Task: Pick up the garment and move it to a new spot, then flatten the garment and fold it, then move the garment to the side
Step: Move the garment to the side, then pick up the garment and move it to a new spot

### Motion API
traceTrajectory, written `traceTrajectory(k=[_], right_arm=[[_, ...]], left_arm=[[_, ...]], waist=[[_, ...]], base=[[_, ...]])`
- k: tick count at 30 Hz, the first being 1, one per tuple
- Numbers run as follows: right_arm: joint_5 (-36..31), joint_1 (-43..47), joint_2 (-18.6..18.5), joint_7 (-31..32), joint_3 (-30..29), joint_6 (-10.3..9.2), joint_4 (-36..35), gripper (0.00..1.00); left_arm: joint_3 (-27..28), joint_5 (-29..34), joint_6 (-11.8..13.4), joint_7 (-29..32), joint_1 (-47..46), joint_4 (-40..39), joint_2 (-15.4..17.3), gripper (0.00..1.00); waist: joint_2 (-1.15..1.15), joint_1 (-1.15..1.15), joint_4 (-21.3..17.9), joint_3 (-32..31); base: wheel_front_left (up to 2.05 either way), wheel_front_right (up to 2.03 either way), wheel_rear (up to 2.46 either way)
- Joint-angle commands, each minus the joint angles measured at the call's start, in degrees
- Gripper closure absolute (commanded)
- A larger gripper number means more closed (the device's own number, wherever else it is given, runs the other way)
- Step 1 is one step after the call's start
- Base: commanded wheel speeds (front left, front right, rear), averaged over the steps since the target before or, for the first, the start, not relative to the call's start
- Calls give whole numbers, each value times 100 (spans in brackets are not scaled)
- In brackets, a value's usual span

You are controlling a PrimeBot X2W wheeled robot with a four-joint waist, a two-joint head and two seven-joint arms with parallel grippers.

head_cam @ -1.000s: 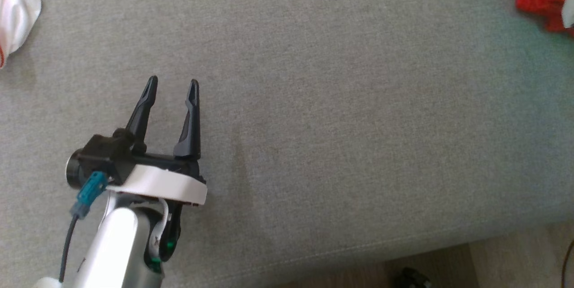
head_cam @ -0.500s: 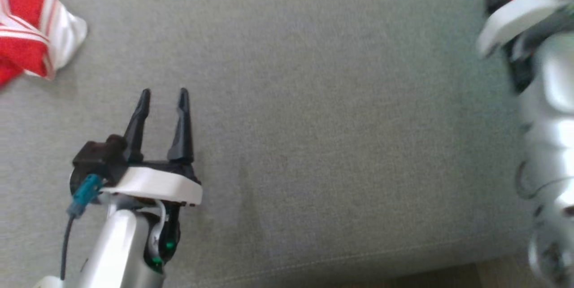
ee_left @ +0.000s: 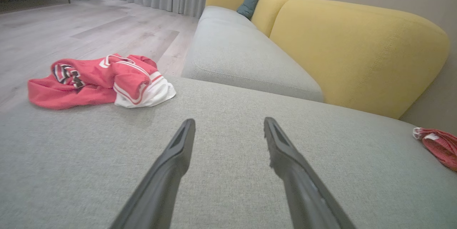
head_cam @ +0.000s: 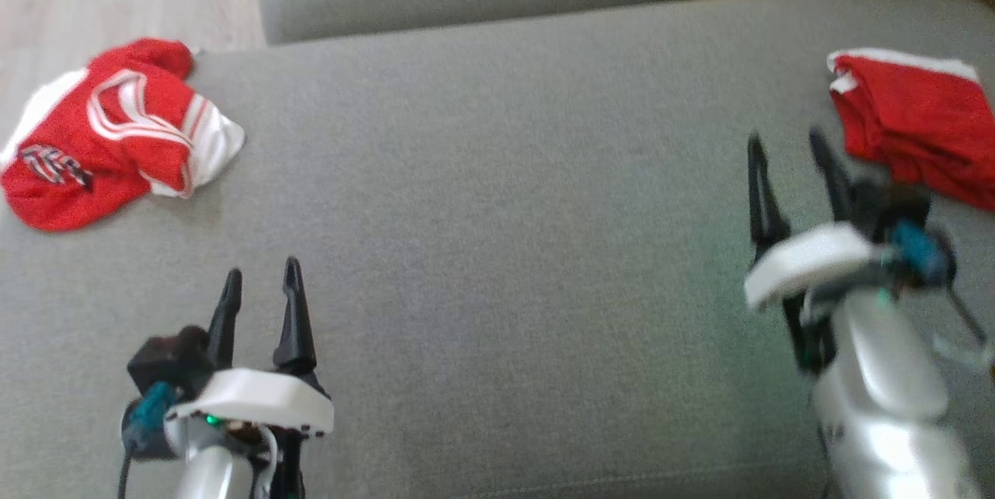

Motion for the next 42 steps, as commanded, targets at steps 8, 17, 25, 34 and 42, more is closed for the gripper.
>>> traceTrajectory(k=[8,17,25,34,42], right_arm=[[522,1120,79,-71,267,-5,-1278,0],[688,2211,80,9,382,-5,-2262,0],[695,2462,80,149,402,-5,-2547,0],[676,2513,80,189,381,-5,-2670,0],[682,2571,81,217,352,-5,-2730,0]], left_arm=[[249,178,19,-70,114,-144,-95,0],[219,267,-44,-70,416,-99,-149,0],[225,294,-70,-71,422,-65,-166,0],[218,304,-87,-71,398,-39,-174,0],[209,320,-102,-71,391,-47,-178,0]], waist=[[0,0,312,-395],[0,0,417,-467],[0,0,406,-455],[0,0,417,-456],[0,0,521,-460]], base=[[0,0,0],[0,0,0],[0,0,0],[0,0,0],[0,0,0]])
